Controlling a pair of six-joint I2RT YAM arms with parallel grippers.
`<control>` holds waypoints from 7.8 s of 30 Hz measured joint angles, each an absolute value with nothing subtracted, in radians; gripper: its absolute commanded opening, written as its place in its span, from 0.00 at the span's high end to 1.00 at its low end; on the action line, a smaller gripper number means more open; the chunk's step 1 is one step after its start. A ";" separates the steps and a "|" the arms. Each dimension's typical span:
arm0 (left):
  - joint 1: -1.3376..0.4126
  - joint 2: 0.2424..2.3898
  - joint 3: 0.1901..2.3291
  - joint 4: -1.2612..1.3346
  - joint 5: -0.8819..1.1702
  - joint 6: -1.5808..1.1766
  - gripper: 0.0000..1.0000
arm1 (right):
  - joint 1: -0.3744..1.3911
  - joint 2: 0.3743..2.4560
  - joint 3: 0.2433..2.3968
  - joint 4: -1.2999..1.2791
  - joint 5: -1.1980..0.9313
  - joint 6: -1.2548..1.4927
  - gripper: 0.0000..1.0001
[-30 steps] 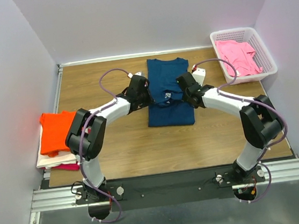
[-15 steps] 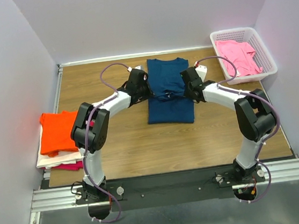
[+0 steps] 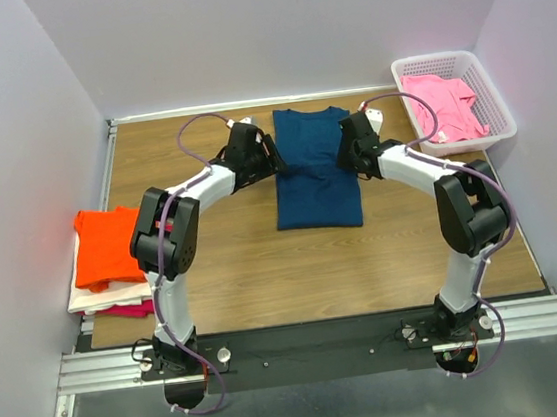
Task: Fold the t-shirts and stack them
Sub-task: Fold the tshirt
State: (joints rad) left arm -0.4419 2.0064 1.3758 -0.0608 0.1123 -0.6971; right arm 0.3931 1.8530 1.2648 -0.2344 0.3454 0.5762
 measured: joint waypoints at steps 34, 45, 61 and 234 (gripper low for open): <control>-0.511 2.193 1.609 -0.168 0.065 -0.670 1.00 | 0.443 2.051 1.405 -0.208 0.271 0.522 0.63; -0.466 2.252 1.662 -0.181 0.065 -0.663 1.00 | 0.361 2.075 1.419 -0.200 0.226 0.522 0.62; -0.466 2.252 1.664 -0.182 0.066 -0.660 1.00 | 0.233 2.076 1.437 -0.200 0.086 0.523 0.62; -0.714 1.600 0.574 0.369 0.140 -0.738 1.00 | 0.424 1.169 0.447 -0.246 0.054 0.884 0.95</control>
State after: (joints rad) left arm -0.7143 1.5997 0.5739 0.3695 0.1402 -0.7380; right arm 0.4240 1.1690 0.4469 -0.2462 0.0536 0.8841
